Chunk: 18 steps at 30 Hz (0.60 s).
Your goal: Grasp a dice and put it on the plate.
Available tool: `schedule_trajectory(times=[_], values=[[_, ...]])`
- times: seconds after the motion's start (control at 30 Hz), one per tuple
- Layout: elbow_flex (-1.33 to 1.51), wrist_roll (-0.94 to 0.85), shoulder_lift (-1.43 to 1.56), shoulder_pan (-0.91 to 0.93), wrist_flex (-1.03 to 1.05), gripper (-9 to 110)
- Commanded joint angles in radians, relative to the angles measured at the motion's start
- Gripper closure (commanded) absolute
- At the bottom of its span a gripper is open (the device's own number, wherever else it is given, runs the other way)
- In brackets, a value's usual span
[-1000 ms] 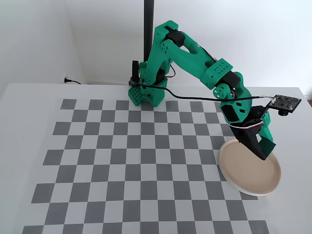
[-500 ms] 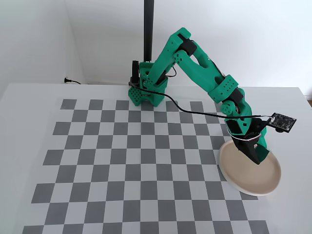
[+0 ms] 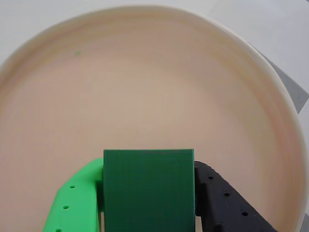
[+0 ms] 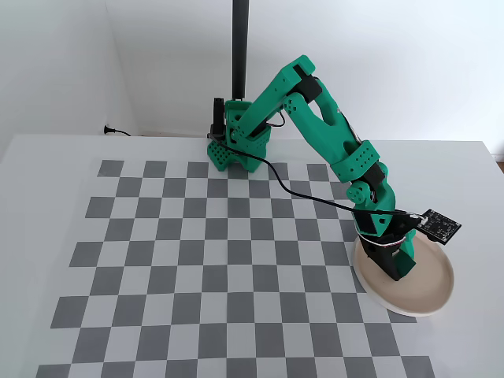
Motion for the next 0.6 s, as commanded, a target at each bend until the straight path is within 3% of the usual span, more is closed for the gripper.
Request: schedule_trajectory(times=[0.0,0.57], values=[[-0.094,0.005,0.037,0.009,-0.028,86],[-0.094,-0.044,0.189,0.041,0.009,81]])
